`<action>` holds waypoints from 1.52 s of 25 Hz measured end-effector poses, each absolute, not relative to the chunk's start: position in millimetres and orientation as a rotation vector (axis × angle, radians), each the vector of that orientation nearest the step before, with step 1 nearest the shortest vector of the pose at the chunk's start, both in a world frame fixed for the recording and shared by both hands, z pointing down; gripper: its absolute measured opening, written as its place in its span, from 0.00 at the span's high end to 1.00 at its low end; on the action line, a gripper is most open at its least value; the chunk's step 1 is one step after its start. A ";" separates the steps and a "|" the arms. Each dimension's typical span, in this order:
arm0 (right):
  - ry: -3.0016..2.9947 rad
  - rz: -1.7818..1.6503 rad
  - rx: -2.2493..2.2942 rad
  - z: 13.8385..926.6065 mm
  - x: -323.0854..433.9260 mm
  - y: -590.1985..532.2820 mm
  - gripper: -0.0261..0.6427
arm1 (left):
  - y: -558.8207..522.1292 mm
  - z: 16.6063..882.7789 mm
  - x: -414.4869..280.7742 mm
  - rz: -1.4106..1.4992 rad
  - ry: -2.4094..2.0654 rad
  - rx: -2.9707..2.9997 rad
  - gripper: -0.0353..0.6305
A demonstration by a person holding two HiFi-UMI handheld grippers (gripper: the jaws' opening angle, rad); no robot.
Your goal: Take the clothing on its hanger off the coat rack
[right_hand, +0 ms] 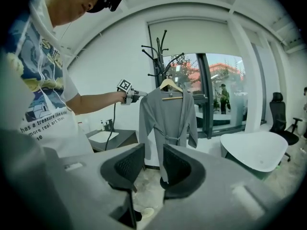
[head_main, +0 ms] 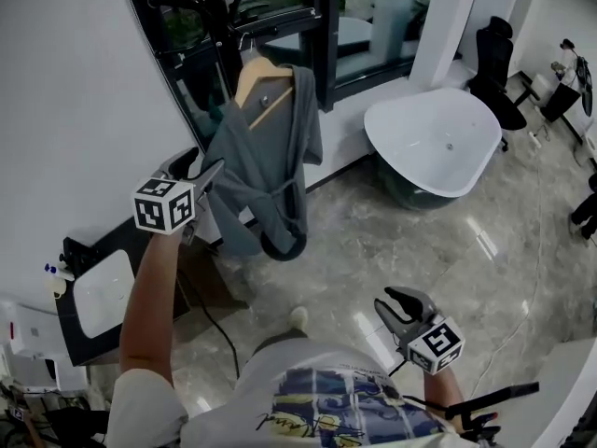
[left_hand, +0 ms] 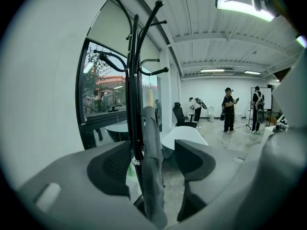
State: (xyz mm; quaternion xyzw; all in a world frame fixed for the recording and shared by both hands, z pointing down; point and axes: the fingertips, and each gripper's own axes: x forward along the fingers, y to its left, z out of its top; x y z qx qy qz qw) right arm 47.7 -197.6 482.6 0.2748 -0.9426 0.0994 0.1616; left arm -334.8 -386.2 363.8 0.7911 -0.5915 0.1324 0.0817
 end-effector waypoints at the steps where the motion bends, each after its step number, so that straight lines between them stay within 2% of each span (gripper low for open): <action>1: -2.686 0.289 0.794 483.4 42.4 -202.1 0.78 | -397.3 364.8 -338.1 0.400 -1.743 2.363 0.50; 4: -2.677 0.313 0.819 486.5 29.5 -211.1 0.78 | -422.5 369.4 -335.3 0.392 -1.642 2.381 0.49; 9: -2.652 0.366 0.866 495.7 25.3 -216.9 0.78 | -445.9 384.6 -325.7 0.446 -1.525 2.402 0.55; 13: -2.651 0.371 0.917 497.3 25.4 -223.4 0.78 | -452.7 398.5 -320.4 0.524 -1.469 2.394 0.74; 15: -2.650 0.366 0.937 495.7 24.7 -226.6 0.78 | -453.8 402.5 -318.7 0.561 -1.449 2.397 0.87; 21: -2.630 0.377 0.976 497.8 28.8 -228.2 0.78 | -451.3 400.7 -312.5 0.579 -1.404 2.452 0.90; 23: -2.623 0.379 0.983 497.5 31.2 -227.2 0.78 | -450.0 395.0 -312.8 0.536 -1.409 2.455 0.94; 38: -2.629 0.392 0.991 500.6 55.5 -219.8 0.78 | -447.6 375.4 -291.6 0.525 -1.443 2.454 0.94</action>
